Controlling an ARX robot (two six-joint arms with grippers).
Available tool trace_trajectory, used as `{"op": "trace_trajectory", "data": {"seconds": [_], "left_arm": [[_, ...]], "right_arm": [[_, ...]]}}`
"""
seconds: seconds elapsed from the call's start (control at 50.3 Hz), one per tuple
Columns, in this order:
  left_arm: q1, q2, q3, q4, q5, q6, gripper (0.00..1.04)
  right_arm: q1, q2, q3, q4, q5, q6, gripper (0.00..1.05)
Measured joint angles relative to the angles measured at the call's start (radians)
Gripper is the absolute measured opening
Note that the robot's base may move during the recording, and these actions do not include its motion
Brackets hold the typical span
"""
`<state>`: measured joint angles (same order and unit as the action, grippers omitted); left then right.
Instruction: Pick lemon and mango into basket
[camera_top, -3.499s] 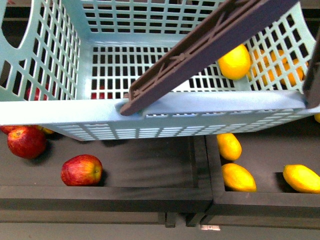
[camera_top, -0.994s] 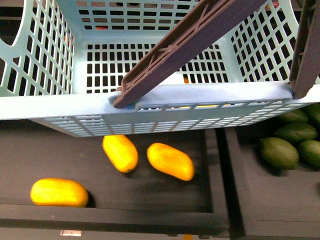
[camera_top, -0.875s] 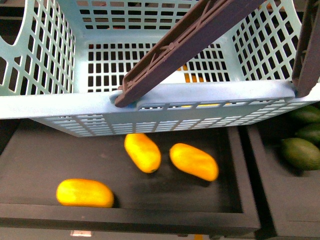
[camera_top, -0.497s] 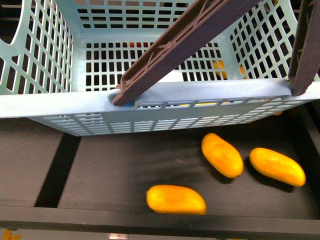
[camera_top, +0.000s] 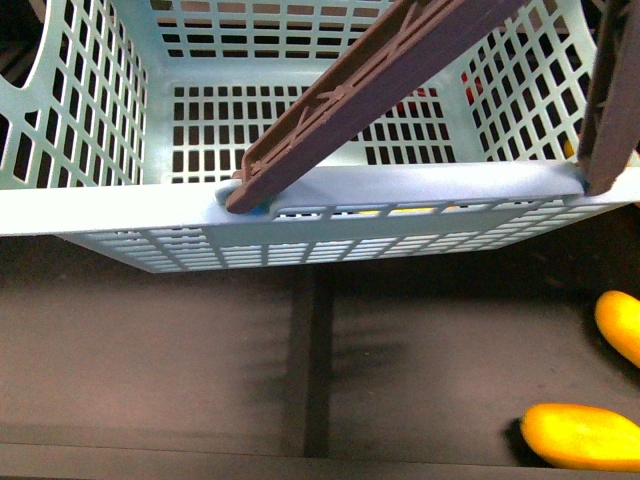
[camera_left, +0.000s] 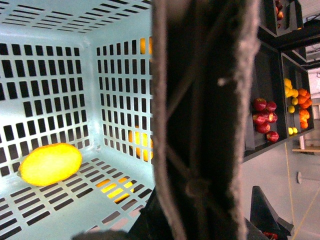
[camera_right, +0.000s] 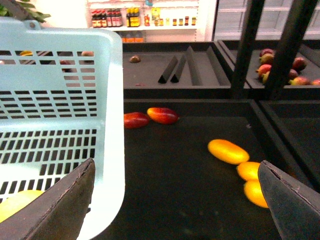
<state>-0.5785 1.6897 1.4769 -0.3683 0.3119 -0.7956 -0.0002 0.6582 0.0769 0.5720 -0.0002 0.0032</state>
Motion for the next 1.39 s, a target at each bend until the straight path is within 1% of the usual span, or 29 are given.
{"op": "trace_trajectory", "data": {"seconds": [0.199,0.219,0.239,0.278,0.298,0.318,0.338,0.378,0.398,0.437,0.457,0.497,0.517,0.557,0.577,0.616,0.636,0.696,0.716,0.795,0.855,0.895,0.914,0.974,1.034,1.054,1.113,1.233,1.392], "left_arm": [[0.018,-0.001,0.000,0.000,-0.032,0.008,0.04],[0.018,-0.001,0.000,0.000,-0.031,0.010,0.04],[0.016,-0.001,0.000,0.000,-0.030,0.010,0.04],[0.016,-0.001,0.000,0.000,-0.026,0.010,0.04],[0.015,-0.001,0.000,0.000,-0.019,0.006,0.04],[0.013,-0.001,0.000,0.000,-0.016,0.005,0.04],[0.010,-0.001,0.000,0.000,-0.014,0.003,0.04],[0.005,-0.001,0.000,0.000,-0.005,0.005,0.04],[0.003,-0.001,0.000,0.000,-0.003,0.005,0.04],[0.000,0.000,0.000,0.000,0.004,0.004,0.04],[0.000,0.000,0.000,0.000,0.004,0.004,0.04],[-0.003,0.000,0.000,0.000,0.010,0.003,0.04],[-0.004,0.000,0.000,0.000,0.012,0.002,0.04],[-0.005,0.000,0.000,0.000,0.013,0.001,0.04],[-0.006,0.000,0.000,0.000,0.013,0.000,0.04],[-0.005,0.000,0.000,0.000,0.008,0.000,0.04],[-0.005,0.000,0.000,0.000,0.003,0.000,0.04],[-0.002,0.000,0.000,0.000,-0.009,0.001,0.04],[0.000,0.000,0.000,0.000,-0.014,0.002,0.04],[0.001,0.000,0.000,0.000,-0.017,0.005,0.04],[0.001,0.000,0.000,0.000,-0.012,0.005,0.04],[0.001,0.000,0.000,0.000,-0.008,0.005,0.04],[0.001,0.000,0.000,0.000,-0.007,0.005,0.04],[0.001,0.000,0.000,0.000,-0.003,0.004,0.04],[0.001,0.000,0.000,0.000,0.000,0.004,0.04],[0.000,0.000,0.000,0.000,0.000,0.004,0.04],[0.000,0.000,0.000,0.000,0.002,0.003,0.04],[-0.002,0.000,0.000,0.000,0.002,0.003,0.04],[-0.001,0.000,0.000,0.000,-0.008,0.005,0.04]], "right_arm": [[0.001,0.002,0.000,0.000,-0.004,0.000,0.96],[0.005,0.003,0.005,-0.019,0.022,0.011,0.96],[0.015,0.013,0.040,-0.129,0.109,0.047,0.96],[0.002,0.050,0.109,-0.281,0.210,0.091,0.96],[-0.031,0.093,0.159,-0.362,0.243,0.107,0.96],[-0.060,0.127,0.189,-0.394,0.237,0.110,0.96],[-0.090,0.163,0.211,-0.402,0.220,0.110,0.96],[-0.171,0.252,0.259,-0.375,0.140,0.084,0.96],[-0.217,0.306,0.290,-0.344,0.080,0.053,0.96],[-0.281,0.380,0.335,-0.297,0.000,-0.002,0.96],[-0.297,0.398,0.347,-0.287,-0.019,-0.016,0.96],[-0.358,0.475,0.395,-0.256,-0.086,-0.074,0.96],[-0.401,0.533,0.429,-0.240,-0.146,-0.140,0.96],[-0.454,0.611,0.472,-0.240,-0.212,-0.225,0.96],[-0.489,0.669,0.503,-0.254,-0.264,-0.296,0.96],[-0.532,0.746,0.541,-0.280,-0.320,-0.382,0.96],[-0.559,0.801,0.571,-0.309,-0.359,-0.459,0.96],[-0.604,0.909,0.628,-0.378,-0.400,-0.625,0.96],[-0.622,0.958,0.655,-0.407,-0.401,-0.702,0.96],[-0.669,1.094,0.729,-0.480,-0.385,-0.911,0.96],[-0.694,1.175,0.774,-0.524,-0.359,-1.054,0.96],[-0.704,1.214,0.795,-0.543,-0.342,-1.118,0.96],[-0.707,1.226,0.803,-0.550,-0.336,-1.128,0.96],[-0.718,1.286,0.836,-0.583,-0.309,-1.228,0.96],[-0.723,1.323,0.855,-0.600,-0.292,-1.277,0.96],[-0.725,1.358,0.871,-0.614,-0.275,-1.321,0.96],[-0.725,1.410,0.901,-0.640,-0.245,-1.390,0.96],[-0.710,1.492,0.951,-0.664,-0.216,-1.471,0.96],[-0.660,1.594,1.034,-0.658,-0.203,-1.497,0.96]]}}
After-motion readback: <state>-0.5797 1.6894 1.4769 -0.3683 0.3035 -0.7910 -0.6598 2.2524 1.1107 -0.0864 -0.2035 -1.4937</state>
